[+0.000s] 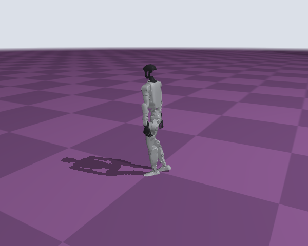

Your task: In place motions

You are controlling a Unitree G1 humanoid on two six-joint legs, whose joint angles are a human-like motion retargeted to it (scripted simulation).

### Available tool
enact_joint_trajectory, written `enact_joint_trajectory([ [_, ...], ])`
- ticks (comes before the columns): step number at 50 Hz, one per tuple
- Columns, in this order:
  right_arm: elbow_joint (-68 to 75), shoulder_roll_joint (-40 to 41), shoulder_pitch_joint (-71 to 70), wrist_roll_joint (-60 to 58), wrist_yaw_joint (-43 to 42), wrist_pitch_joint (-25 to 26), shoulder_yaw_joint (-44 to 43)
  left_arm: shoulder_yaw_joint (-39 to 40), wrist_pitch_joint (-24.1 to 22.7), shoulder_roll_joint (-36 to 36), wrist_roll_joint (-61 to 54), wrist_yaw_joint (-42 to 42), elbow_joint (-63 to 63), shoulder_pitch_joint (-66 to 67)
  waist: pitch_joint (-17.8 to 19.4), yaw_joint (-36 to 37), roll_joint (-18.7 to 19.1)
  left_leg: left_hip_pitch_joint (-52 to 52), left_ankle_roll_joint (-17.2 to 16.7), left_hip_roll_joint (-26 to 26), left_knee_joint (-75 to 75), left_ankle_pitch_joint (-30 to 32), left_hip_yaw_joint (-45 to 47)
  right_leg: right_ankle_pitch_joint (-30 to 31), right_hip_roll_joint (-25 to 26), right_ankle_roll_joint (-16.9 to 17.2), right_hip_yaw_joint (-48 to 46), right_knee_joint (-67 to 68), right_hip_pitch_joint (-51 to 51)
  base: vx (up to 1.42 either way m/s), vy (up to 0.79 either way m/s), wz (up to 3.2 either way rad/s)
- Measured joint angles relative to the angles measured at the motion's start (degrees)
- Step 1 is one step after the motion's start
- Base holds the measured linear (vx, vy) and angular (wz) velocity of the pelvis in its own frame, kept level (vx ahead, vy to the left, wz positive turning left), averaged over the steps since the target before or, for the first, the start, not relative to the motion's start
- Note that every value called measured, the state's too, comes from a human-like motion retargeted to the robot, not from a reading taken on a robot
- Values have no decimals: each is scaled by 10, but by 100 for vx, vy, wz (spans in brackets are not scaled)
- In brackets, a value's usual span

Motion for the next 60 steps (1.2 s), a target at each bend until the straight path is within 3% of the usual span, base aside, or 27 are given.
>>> enact_joint_trajectory([
  [3, 3, 5, 18, -3, 2, -6, 5, -19, 0, 10, 9, 1, -5, -18, 8, -29, -32, 16, 8, -44, -2, 3, -36, -23, 4, 6, 37, -111, 1, 9, 0, 179],
  [5, 8, 7, 27, -13, 4, -8, 7, -26, 0, 13, 13, 1, -8, -26, 18, -26, -64, 44, 10, -79, -9, 2, -45, 29, 0, -9, 67, -164, 11, 18, 2, 79],
  [6, 13, 8, 31, -25, 8, -8, 9, -29, 1, 16, 13, -1, -7, -32, 20, 0, -82, 57, 7, -90, -13, 1, -37, 24, -7, -14, 79, -167, 24, 21, 4, -19],
  [7, 18, 10, 33, -35, 13, -7, 10, -31, 1, 18, 14, -3, -6, -38, 22, 22, -96, 67, 4, -100, -16, 0, -33, 20, -17, -20, 62, -166, 34, 25, 5, -33],
  [8, 22, 12, 35, -45, 19, -5, 8, -35, 2, 19, 17, -8, -4, -41, 22, 35, -104, 70, 2, -106, -13, 0, -38, 15, -37, -26, -11, -159, 39, 27, 6, 15],
  [10, 26, 13, 36, -69, 28, 3, 3, -40, 5, 10, 17, -8, 1, -41, 26, 54, -106, 73, -3, -106, -1, 1, -52, 7, -45, -10, 14, -151, 43, 21, 3, 49],
  [13, 15, 15, 32, -94, 21, 6, 5, -32, 0, -1, -6, 11, 24, -41, 31, 57, -104, 79, -3, -104, 13, -1, -60, 8, -44, -14, -15, -164, 61, 14, -2, 28],
  [20, -7, 18, 17, -76, 1, -3, 8, -10, 0, -15, 12, 8, 48, 1, 2, 15, -86, 84, -5, -106, 26, -12, -91, 15, -44, -3, -14, -177, 60, 21, 3, -11],
  [24, -14, 22, 11, -60, 7, -7, 6, -4, 4, -18, -2, 9, 56, 15, -4, -7, -87, 89, 15, -121, 40, -8, -170, 21, -54, 5, -5, -175, 56, 14, -1, -43],
  [27, -18, 23, 9, -64, 8, -11, 13, 5, 6, -19, -9, 4, 51, 21, -5, 21, -94, 78, 39, -137, 58, 4, -246, 35, -50, 11, 54, -172, 44, 11, -1, -201],
  [31, -19, 20, 10, -75, 12, -12, 19, 7, 3, -17, -11, 1, 38, 24, -1, 41, -99, 73, 25, -154, 75, 28, -383, 53, -36, 19, 125, -165, 23, 8, -5, -227],
  [33, -17, 19, 6, -75, 12, -10, 24, 9, 2, -14, -9, -3, 31, 25, 7, 51, -101, 71, 26, -147, 71, 21, -350, 64, -20, 22, 164, -162, 12, 0, -8, -267],
  [35, -19, 18, -1, -73, 14, -8, 27, 9, 1, -11, -7, -7, 27, 23, 18, 51, -107, 72, 51, -131, 65, -10, -240, 80, -9, 26, 201, -162, 5, -5, -10, -244],
  [40, -26, 13, -17, -64, 17, -11, 38, 3, 3, -1, -6, -17, 32, 24, 32, -45, -85, 87, 40, -96, 34, -31, -153, 94, 15, 36, 213, -179, -23, -12, -11, -185],
  [42, -24, 8, -24, -56, 15, -10, 41, 2, 5, 4, 3, -24, 35, 22, 41, -61, -75, 90, 38, -84, 29, -42, -110, 74, 14, 7, 167, -182, -34, -13, -1, -282],
  [45, -15, -3, -30, -41, 12, -7, 41, 1, 8, 8, 24, -29, 33, 24, 51, -51, -69, 97, 24, -62, 23, -60, -21, 35, -26, -22, 13, -181, -38, -1, -5, -344],
  [50, 3, -22, -26, -31, -1, 5, 21, 44, -24, -20, -57, -9, 54, 45, 48, 5, -58, 115, -10, -35, 8, -86, 119, -32, -73, -50, -213, -153, -23, 13, -2, -363],
  [54, 24, -31, -19, -20, -16, 11, -4, 57, -22, -59, -112, -35, 66, 56, 51, -14, -10, 152, -16, -48, -49, -115, 171, -75, -81, -51, -464, -132, 35, 23, -5, -232],
  [57, 49, -44, -7, -2, -23, 17, -22, 48, 6, -73, -59, -27, 55, 57, 47, -13, 6, 163, -38, -46, -59, -123, 213, -50, -87, -34, -602, -143, 87, 32, 0, -216],
  [60, 86, -55, 3, 25, -29, 22, -38, 40, 22, -67, -40, 12, 49, 54, 36, 47, -11, 158, -62, -35, -46, -112, 297, 12, -80, -40, -585, -173, 86, 33, -3, -289],
])
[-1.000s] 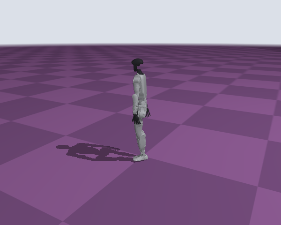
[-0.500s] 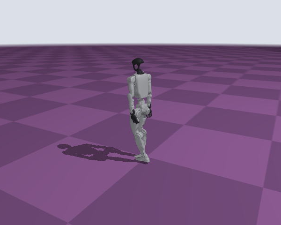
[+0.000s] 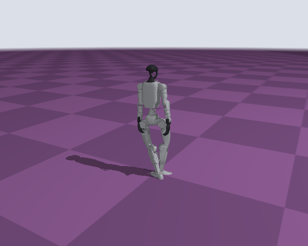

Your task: In place motions

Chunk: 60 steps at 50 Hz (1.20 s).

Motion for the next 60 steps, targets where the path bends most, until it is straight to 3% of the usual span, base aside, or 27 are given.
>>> enact_joint_trajectory([
  [3, 27, 3, 12, 16, -6, 9, -23, -14, 1, 15, -5, 14, -3, -7, -11, -6, -6, -1, -19, 5, 12, 0, 17, 66, 4, -26, 74, -10, -32, 23, 0, -115],
  [7, 32, 17, 33, 24, 5, 15, -37, -22, 4, 36, 1, -18, -6, -31, -15, -48, 14, -8, -25, 24, 22, 5, 14, 62, 23, -28, 67, -28, -36, 17, 5, 3],
  [13, 19, 35, 49, 18, 13, 10, -36, -51, -4, 49, 30, -23, -40, -59, -26, -46, 33, -1, -37, 33, 16, 20, 27, 55, 37, -17, 91, -28, -40, 23, 7, -30],
  [23, -101, 69, 7, 4, 35, -2, 2, -62, -12, 45, 46, -32, -73, -48, -48, -36, 27, 23, -42, 43, 47, 82, 41, 47, 49, -23, 165, -37, -47, 24, 7, -56],
  [25, -138, 74, -4, -10, 40, -9, 21, -52, -12, 42, 45, -35, -69, -41, -50, -42, 15, 31, -27, 47, 72, 111, 39, 45, 45, -25, 185, -40, -44, 29, 7, -71],
  [27, -169, 78, -13, -18, 46, -15, 41, -41, -11, 44, 49, -35, -64, -33, -55, -46, -9, 30, 9, 51, 124, 141, 20, 42, 26, -24, 210, -40, -42, 30, 5, -74],
  [30, -202, 83, -24, -22, 54, -25, 66, -29, -10, 53, 50, -19, -57, -21, -62, -37, -64, -6, 109, 65, 273, 176, -59, 36, -16, -21, 266, -35, -38, 28, 3, -116],
  [32, -207, 85, -30, -24, 57, -29, 81, -21, -7, 58, 46, -7, -52, -12, -54, -12, -85, -29, 148, 81, 374, 184, -131, 26, -10, -23, 309, -34, -22, 36, -3, -196],
  [33, -207, 85, -34, -28, 60, -31, 89, -16, -6, 61, 42, 0, -49, -7, -48, 5, -94, -44, 148, 79, 417, 195, -177, 23, -4, -26, 334, -36, -15, 28, 5, -208],
  [37, -191, 78, -59, -39, 55, -27, 108, 11, -4, 54, 23, 13, -37, -11, -32, 31, -127, -123, 148, -16, 458, 217, -315, 31, -24, -28, 402, -38, -20, 8, 21, -158],
  [40, -176, 76, -69, -40, 48, -23, 110, 27, -4, 52, 9, 12, -31, -18, 0, 61, -141, -119, 148, -1, 443, 186, -311, 34, -13, -36, 461, -32, -7, 10, 13, -188],
  [43, -161, 68, -69, -34, 48, -22, 97, 24, -5, 43, 8, 12, -31, -27, 18, 69, -141, -133, 146, -42, 359, 165, -347, 56, -21, -29, 484, -32, -3, 10, 36, -128],
  [45, -145, 63, -66, -33, 46, -20, 89, 19, -6, 38, 10, 12, -32, -29, 23, 74, -134, -138, 124, -68, 289, 163, -397, 72, -13, -29, 497, -37, 2, 14, 30, -132],
  [48, -111, 55, -59, -35, 36, -14, 77, 11, -5, 34, 15, 15, -32, -29, 31, 99, -120, -121, 103, -59, 182, 163, -412, 82, 12, -28, 530, -52, 19, 18, 20, -169],
  [50, -79, 47, -52, -35, 27, -6, 63, 5, -6, 34, 19, 18, -31, -28, 30, 88, -97, -99, 106, -62, 94, 188, -445, 82, 36, -25, 520, -67, 41, 21, 17, -131],
  [52, -50, 37, -44, -40, 22, -1, 57, 6, -6, 30, 26, 19, -32, -21, 21, 117, -97, -107, 141, -76, 69, 213, -428, 85, 39, -23, 571, -71, 48, 26, 18, -220],
  [53, -39, 34, -41, -43, 22, 2, 53, 6, -5, 31, 29, 18, -31, -19, 13, 124, -90, -114, 136, -70, 76, 207, -403, 85, 48, -24, 594, -70, 45, 24, 20, -122],
  [55, -14, 29, -28, -49, 12, 16, 39, 2, 1, 35, 41, 12, -22, -19, -28, 56, -76, -110, 103, -24, 76, 212, -351, 75, 43, -18, 575, -65, 25, 17, 20, 64],
  [60, 17, 19, -6, 22, -28, 5, -8, -25, 0, 54, 54, -2, -39, -40, -17, 28, -55, -69, 115, -37, 36, 196, -355, 63, 51, -18, 561, -57, 37, 0, 17, -6],
])
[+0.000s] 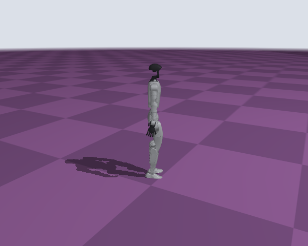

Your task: In place motions

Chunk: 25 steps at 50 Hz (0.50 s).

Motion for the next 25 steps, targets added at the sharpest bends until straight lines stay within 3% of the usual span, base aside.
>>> enact_joint_trajectory([
  [6, 14, 4, 26, 28, 2, 11, -21, 3, -5, 14, 12, 0, -34, -10, -27, -4, 14, 5, 1, -5, -16, -18, 9, -3, 3, 6, 9, -3, -6, 5, 12, -32],
  [20, -81, 47, 11, -46, 47, -3, 41, -8, -9, 15, 27, -23, -20, -27, -42, -32, 21, 2, 3, -18, -11, -50, -14, -5, -1, 15, -11, -7, -8, -3, 7, 8],
  [25, -116, 50, -1, -53, 56, -11, 54, -4, -8, 8, 41, -31, -11, -16, -44, -4, 21, -6, -5, -15, -4, -64, -14, -21, -3, 20, 5, 10, -13, -6, 5, -10],
])
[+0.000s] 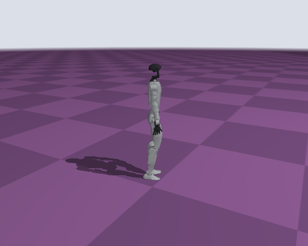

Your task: In place motions

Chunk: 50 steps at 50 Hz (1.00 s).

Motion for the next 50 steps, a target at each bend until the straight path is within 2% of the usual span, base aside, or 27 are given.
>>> enact_joint_trajectory([
  [7, -2, -3, -3, 34, -11, -7, -13, -3, 0, -5, 2, -1, -3, 6, -1, -22, 21, -52, -11, 23, 40, 9, -83, -31, 5, -12, -1, 83, -35, -12, -3, 112],
  [10, 28, -10, -2, 50, -14, -6, -28, -17, -1, 1, 14, -1, -6, -2, 16, -47, 25, -66, -7, 25, 54, 25, -148, -23, 29, -13, 113, 116, -53, -14, -15, 274],
  [13, 60, -19, 3, 45, -13, 1, -39, -25, -1, 3, 14, 4, -9, -7, 25, -71, 23, -84, -4, 12, 69, 44, -208, -23, 50, 13, 237, 108, -56, -12, -21, 300],
  [15, 79, -25, 6, 38, -14, 4, -45, -29, -3, 5, 9, 3, -13, -12, 23, -77, 22, -101, -3, -4, 79, 54, -251, -35, 56, 32, 281, 97, -54, -13, -17, 284],
  [17, 92, -31, 11, 34, -14, 5, -46, -31, -5, 8, 7, -4, -21, -15, 24, -74, 19, -112, -5, -19, 84, 69, -289, -53, 45, 28, 240, 83, -48, -19, -17, 255],
  [18, 98, -34, 13, 33, -14, 6, -44, -31, -7, 10, 7, -8, -27, -16, 26, -63, 12, -116, -8, -28, 84, 78, -300, -56, 27, 15, 180, 74, -45, -23, -14, 200],
  [20, 109, -40, 14, 27, -9, 10, -41, -33, -12, 16, 8, -18, -39, -17, 27, -25, -9, -126, -10, -44, 79, 94, -300, -57, 15, 0, 133, 60, -34, -27, -11, 151],
  [23, 107, -48, 11, 11, -1, 16, -46, -42, -18, 16, 8, -12, -47, -20, 47, 20, -17, -136, -10, -58, 69, 105, -319, -56, -6, 7, 64, 55, -28, -42, -14, 193],
  [25, 96, -55, 11, -1, 1, 11, -38, -39, -19, 14, -3, 2, -45, -22, 58, 41, -26, -142, 0, -63, 56, 89, -309, -57, -21, 9, 18, 48, -18, -38, -17, 231],
  [27, 83, -62, 11, -16, -1, 6, -31, -33, -20, 14, -13, 1, -36, -20, 58, 35, -27, -157, 4, -48, 43, 60, -250, -61, -24, 9, -34, 38, -10, -46, -25, 298],
  [30, 67, -72, 17, -33, -7, 3, -35, -27, -14, 16, -15, -8, -18, -13, 47, 13, -17, -177, -6, -2, 21, 14, -103, -70, -26, 17, -134, 22, 2, -45, -26, 359],
  [35, 69, -86, 25, -5, -11, 2, -59, -12, -10, 29, -7, 7, 14, -15, 35, -11, -21, -181, -63, 88, 42, -3, 182, -86, -29, 40, -294, 1, 29, -42, -22, 370],
  [38, 74, -86, 34, 2, -14, 5, -73, 1, -9, 38, -10, 15, 30, -9, 16, -16, -32, -169, -68, 118, 91, 1, 296, -97, -32, 60, -370, -4, 39, -31, -17, 341],
  [42, 75, -80, 42, 2, -25, 10, -74, 31, -6, 49, -21, 26, 54, -1, -5, -14, -47, -157, -59, 109, 133, -8, 274, -107, -26, 84, -480, -15, 64, -21, -11, 274],
  [45, 69, -76, 42, -4, -24, 7, -71, 53, -5, 51, -25, 35, 63, 16, -16, 13, -60, -114, -83, 81, 90, 4, 298, -112, -22, 98, -532, -14, 87, -13, 5, 168],
  [48, 50, -66, 33, -14, -16, 7, -67, 70, -5, 43, -37, 38, 66, 38, -28, 9, -63, -132, -54, 44, 55, 14, 218, -104, -22, 111, -571, -9, 104, -8, 10, 167],
  [50, 31, -59, 24, -8, -18, -2, -60, 78, -4, 37, -52, 39, 71, 43, -10, 18, -61, -124, -47, 33, 46, 9, 185, -92, -20, 112, -570, 2, 125, -11, 11, 92],
])
